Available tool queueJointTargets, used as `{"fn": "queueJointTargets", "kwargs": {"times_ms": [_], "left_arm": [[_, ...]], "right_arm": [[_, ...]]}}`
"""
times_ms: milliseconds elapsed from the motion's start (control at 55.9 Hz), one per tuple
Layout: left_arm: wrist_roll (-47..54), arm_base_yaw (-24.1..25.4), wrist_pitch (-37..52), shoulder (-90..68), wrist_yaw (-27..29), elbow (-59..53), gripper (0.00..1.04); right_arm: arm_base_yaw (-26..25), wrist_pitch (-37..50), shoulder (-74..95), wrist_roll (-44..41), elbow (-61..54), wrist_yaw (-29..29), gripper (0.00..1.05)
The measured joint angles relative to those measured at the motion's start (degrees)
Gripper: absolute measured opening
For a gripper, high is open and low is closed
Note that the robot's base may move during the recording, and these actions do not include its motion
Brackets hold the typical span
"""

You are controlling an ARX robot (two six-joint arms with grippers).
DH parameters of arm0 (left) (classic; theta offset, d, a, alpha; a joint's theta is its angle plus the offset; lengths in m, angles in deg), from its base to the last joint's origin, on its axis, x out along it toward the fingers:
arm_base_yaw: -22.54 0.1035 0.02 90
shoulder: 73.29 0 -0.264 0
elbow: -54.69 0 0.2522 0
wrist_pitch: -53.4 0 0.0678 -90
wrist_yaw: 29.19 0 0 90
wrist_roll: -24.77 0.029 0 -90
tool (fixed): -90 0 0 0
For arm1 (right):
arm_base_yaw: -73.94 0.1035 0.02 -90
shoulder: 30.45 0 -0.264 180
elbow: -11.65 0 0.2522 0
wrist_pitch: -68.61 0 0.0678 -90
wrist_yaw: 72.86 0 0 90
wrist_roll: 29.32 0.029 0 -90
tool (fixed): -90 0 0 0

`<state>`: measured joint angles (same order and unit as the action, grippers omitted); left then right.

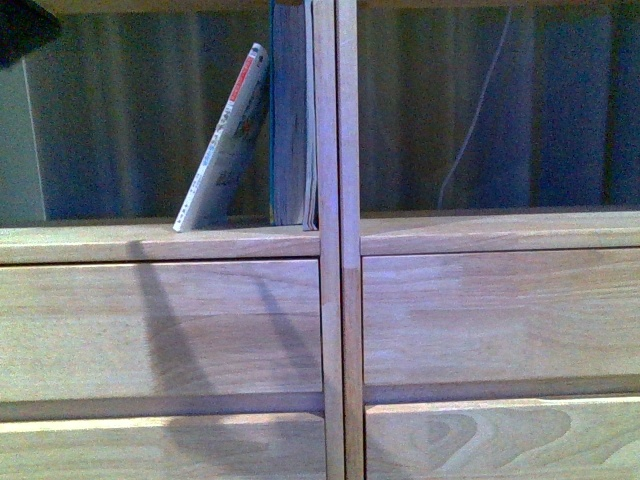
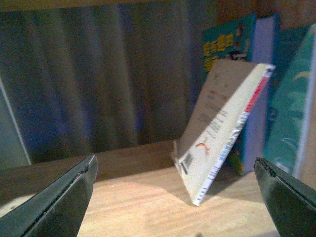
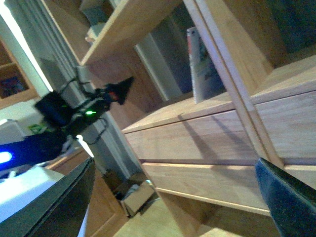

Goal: Organize books on shelf

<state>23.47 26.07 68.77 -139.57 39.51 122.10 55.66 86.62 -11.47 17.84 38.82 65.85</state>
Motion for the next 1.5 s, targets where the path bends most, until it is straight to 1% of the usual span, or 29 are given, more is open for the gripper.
{"fn": "queueJointTargets", "kwargs": {"times_ms": [36, 72, 89, 107, 125, 143, 179, 197, 215, 250, 268, 304, 322, 358, 375, 411, 465, 501, 536, 572, 590, 626, 662, 679, 697, 751, 769, 1073, 1502], "left_arm": [[-1.38, 1.33, -1.55, 3.63, -2.23, -2.34, 0.97], [-2.21, 1.99, -2.32, 5.97, -3.08, -3.89, 0.97], [-1.92, 1.88, -4.02, 7.30, -1.36, -4.17, 0.96], [-1.73, 1.40, -7.43, 8.50, 2.12, -3.93, 0.93], [-1.66, 1.16, -9.27, 9.11, 2.93, -3.82, 0.91], [-1.09, 0.83, -12.59, 10.32, 7.61, -3.87, 0.87], [-0.59, -0.55, -17.70, 12.55, 14.16, -5.27, 0.80], [-0.50, -0.98, -18.36, 13.03, 15.50, -5.88, 0.79], [-0.28, -1.66, -18.93, 13.97, 17.64, -7.37, 0.75], [0.00, -2.54, -18.71, 15.61, 20.11, -10.62, 0.68], [0.04, -2.67, -18.49, 15.89, 20.24, -11.45, 0.66], [0.22, -3.26, -17.31, 16.90, 20.50, -14.78, 0.59], [0.24, -3.30, -16.98, 17.14, 20.50, -15.61, 0.58], [0.39, -3.34, -15.78, 18.16, 20.90, -18.69, 0.51], [0.42, -3.34, -15.50, 18.45, 20.96, -19.45, 0.49], [0.48, -3.34, -14.12, 20.04, 21.11, -22.75, 0.40], [0.57, -3.34, -12.92, 21.64, 21.18, -25.40, 0.31], [0.61, -3.34, -12.07, 22.84, 21.16, -27.04, 0.24], [0.63, -3.37, -11.15, 24.00, 21.20, -29.14, 0.17], [0.63, -3.37, -10.49, 25.14, 21.20, -30.95, 0.10], [0.66, -3.37, -10.34, 25.42, 21.20, -31.36, 0.08], [0.55, -3.39, -9.79, 26.38, 21.16, -33.05, 0.03], [0.74, -3.43, -9.44, 27.12, 21.16, -34.27, 0.03], [0.76, -3.43, -9.14, 27.87, 21.22, -35.41, 0.03], [0.76, -3.43, -9.07, 28.11, 21.20, -35.78, 0.03], [0.79, -3.43, -8.59, 29.51, 21.20, -37.79, 0.03], [0.79, -3.43, -8.50, 29.75, 21.22, -38.10, 0.03], [0.81, -3.43, -8.66, 38.58, 21.22, -46.45, 0.03], [0.83, -3.43, -13.29, 47.23, 21.24, -50.40, 0.03]], "right_arm": [[-0.57, -0.85, -0.17, -2.03, 0.00, -0.61, 0.98], [-1.20, -1.16, -0.24, -3.06, 0.00, -1.14, 0.98], [-1.75, -1.27, -0.31, -3.89, 0.00, -1.46, 0.98], [-2.25, -1.66, -0.46, -4.83, 0.00, -1.88, 0.98], [-2.43, -2.03, -0.61, -5.38, 0.02, -2.27, 0.98], [-2.89, -3.30, -0.98, -6.25, 0.13, -2.95, 0.98], [-3.61, -5.09, -1.42, -8.17, 0.15, -3.52, 0.98], [-3.74, -5.33, -1.42, -8.52, 0.13, -3.58, 0.98], [-3.52, -6.71, -1.57, -9.99, 0.33, -5.29, 0.97], [-1.09, -15.34, -2.56, -15.54, 2.38, -14.64, 0.91], [-0.31, -17.51, -2.82, -17.90, 2.95, -16.81, 0.89], [2.71, -25.51, -3.96, -24.59, 4.52, -25.03, 0.83], [3.34, -27.08, -4.22, -26.10, 4.63, -26.69, 0.81], [5.49, -32.54, -5.42, -32.20, 4.31, -32.46, 0.75], [5.88, -33.42, -5.70, -33.48, 4.07, -33.44, 0.73], [7.61, -35.08, -6.64, -38.07, 2.67, -37.55, 0.64], [8.74, -35.21, -7.28, -41.51, 1.42, -39.74, 0.56], [11.56, -35.19, -7.96, -43.01, 0.44, -44.26, 0.49], [14.84, -35.08, -8.81, -44.15, -0.50, -47.17, 0.42], [16.81, -34.80, -9.53, -44.98, -1.31, -47.63, 0.35], [17.09, -34.71, -9.66, -45.03, -1.53, -47.67, 0.33], [17.68, -34.38, -10.29, -45.57, -2.27, -47.78, 0.26], [17.86, -34.14, -10.69, -45.75, -2.84, -48.13, 0.21], [17.92, -33.99, -10.97, -45.86, -3.43, -48.39, 0.16], [17.94, -33.94, -11.10, -45.94, -3.63, -48.39, 0.14], [18.01, -33.66, -11.72, -46.21, -4.76, -48.44, 0.04], [18.03, -33.64, -11.80, -46.31, -4.90, -48.48, 0.02], [18.05, -32.50, -14.97, -46.77, -9.14, -48.48, 0.03], [18.08, -32.00, -18.34, -46.82, -12.59, -48.59, 0.03]]}}
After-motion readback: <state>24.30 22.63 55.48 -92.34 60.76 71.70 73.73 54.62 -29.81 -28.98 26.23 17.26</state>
